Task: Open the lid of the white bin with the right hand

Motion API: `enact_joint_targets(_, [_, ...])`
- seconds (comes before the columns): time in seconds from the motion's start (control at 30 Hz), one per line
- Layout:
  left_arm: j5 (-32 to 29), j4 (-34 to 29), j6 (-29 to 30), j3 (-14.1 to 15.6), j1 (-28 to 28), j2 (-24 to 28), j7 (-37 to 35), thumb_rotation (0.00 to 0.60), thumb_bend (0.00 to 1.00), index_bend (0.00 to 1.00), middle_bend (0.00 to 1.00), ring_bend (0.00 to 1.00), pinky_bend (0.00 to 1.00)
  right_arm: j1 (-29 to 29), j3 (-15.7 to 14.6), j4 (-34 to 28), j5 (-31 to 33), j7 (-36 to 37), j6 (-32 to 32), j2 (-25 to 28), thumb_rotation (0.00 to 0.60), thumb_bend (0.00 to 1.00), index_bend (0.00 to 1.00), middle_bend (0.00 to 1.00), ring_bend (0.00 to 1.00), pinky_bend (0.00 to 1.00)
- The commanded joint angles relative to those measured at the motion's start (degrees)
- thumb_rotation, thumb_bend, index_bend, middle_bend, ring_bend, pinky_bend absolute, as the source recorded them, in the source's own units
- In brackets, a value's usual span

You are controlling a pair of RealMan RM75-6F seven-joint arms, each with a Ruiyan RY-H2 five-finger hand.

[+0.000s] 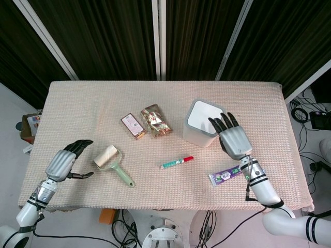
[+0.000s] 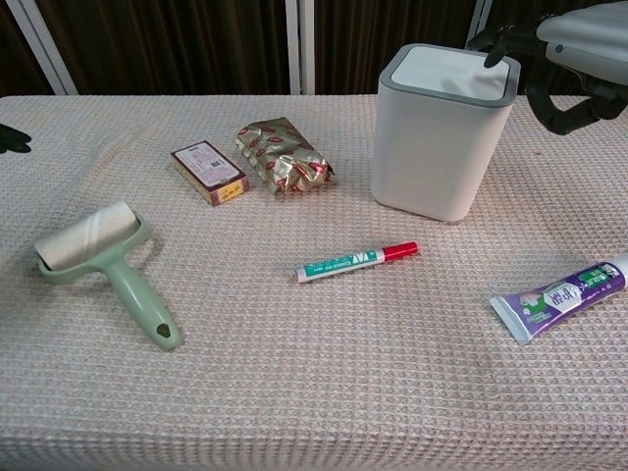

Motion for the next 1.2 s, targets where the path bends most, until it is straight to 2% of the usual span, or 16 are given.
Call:
enact_joint_targets(0.03, [-0.09,0.15,-0.09,-0.03,-0.03,-0.08,-0.05,0.463,0.13,0.12,0.12,0.11,0.22,0.31,-0.55,0.17,0.56,-0.14,-0.06,-0.05,0.6,0.7,0.0,0.27,0.0,0.0])
enact_joint_targets(0.43, [-0.21,0.75,-0.28,-0.04,-0.12,-0.4,-0.26,0.46,0.13,0.12,0.12,0.11,0.23,1.64,-2.15,0.79,3.06,1.92,-1.23,-0.4,0.6,0.72,0.0,0.39,0.0,0.0])
enact_joint_targets(0.67, [-0.27,0.98,-0.26,0.08,0.0,-0.41,-0.46,0.46,0.13,0.12,0.12,0.11,0.22,2.26,-3.31,0.89,3.72,2.68,-1.91,-0.41,0.6,0.68,0.0,0.46,0.0,0.0])
enact_joint_targets(0.83, [-0.26,1.01,-0.22,0.03,-0.04,-0.46,-0.46,0.461,0.13,0.12,0.12,0.11,0.22,2.36,-3.62,1.36,3.4,3.43,-1.05,-0.55,0.6,0.68,0.0,0.47,0.0,0.0])
enact_joint_targets(0.9, [-0.28,0.98,-0.24,0.0,-0.06,-0.46,-0.44,0.462,0.13,0.12,0.12,0.11,0.22,2.07,-3.29,1.41,2.15,4.53,0.5,-0.58,0.6,0.68,0.0,0.44,0.0,0.0])
enact_joint_targets(1.0, [-0.34,0.9,-0.24,-0.06,-0.09,-0.41,-0.39,0.462,0.13,0.12,0.12,0.11,0.22,1.35,-2.76,1.18,-0.66,7.27,3.05,-0.22,0.6,0.67,0.0,0.29,0.0,0.0])
enact_joint_targets(1.03, [-0.33,0.85,-0.15,-0.11,-0.09,-0.37,-0.36,0.462,0.13,0.12,0.12,0.11,0.22,0.84,-2.38,0.92,-2.47,9.48,4.55,0.07,0.6,0.66,0.0,0.18,0.0,0.0])
enact_joint_targets(1.13, [-0.35,0.63,0.32,-0.27,0.04,-0.18,-0.25,0.462,0.13,0.12,0.12,0.11,0.22,-1.37,-2.03,2.03,-9.32,15.99,11.0,0.08,0.6,0.54,0.0,0.01,0.0,0.0])
enact_joint_targets(1.2, [-0.38,0.43,0.74,-0.36,0.22,0.04,-0.14,0.462,0.13,0.12,0.12,0.11,0.22,-3.18,-2.81,2.94,-12.95,19.37,14.76,0.35,0.6,0.48,0.0,0.0,0.0,0.0])
